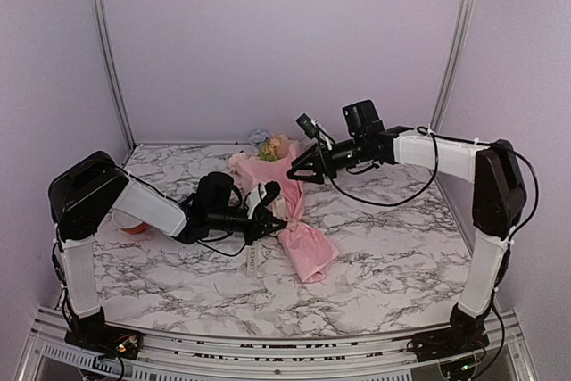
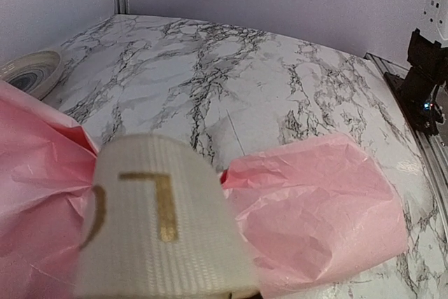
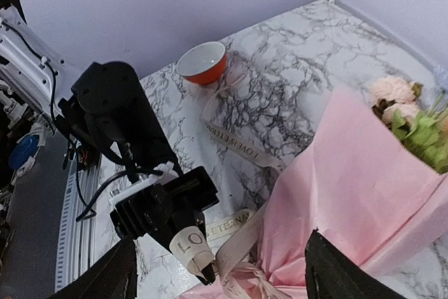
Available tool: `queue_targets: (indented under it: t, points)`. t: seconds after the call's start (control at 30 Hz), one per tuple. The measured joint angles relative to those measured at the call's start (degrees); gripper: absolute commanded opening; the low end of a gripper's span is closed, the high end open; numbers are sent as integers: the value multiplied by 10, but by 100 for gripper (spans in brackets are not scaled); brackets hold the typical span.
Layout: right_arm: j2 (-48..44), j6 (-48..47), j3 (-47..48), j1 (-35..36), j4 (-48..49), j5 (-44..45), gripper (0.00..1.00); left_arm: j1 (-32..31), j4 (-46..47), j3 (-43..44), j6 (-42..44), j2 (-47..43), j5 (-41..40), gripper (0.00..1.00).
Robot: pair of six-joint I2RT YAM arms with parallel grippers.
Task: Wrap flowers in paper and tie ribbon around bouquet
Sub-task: Cross the half-tied ribbon over the folded bouquet.
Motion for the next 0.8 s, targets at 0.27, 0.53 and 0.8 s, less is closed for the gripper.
queue_targets:
  t: [0.27,0.53,0.8]
  points:
    - [78,-46,-20,48,-20,-31,52,5,0,0,-11,0,2,0]
    - [123,-46,-6,59,-27,-46,0,6,0,0,-13,0,2,29]
    - [118,7,-28,33,36,-49,0,13,-113,4,-56,-38,-44,61]
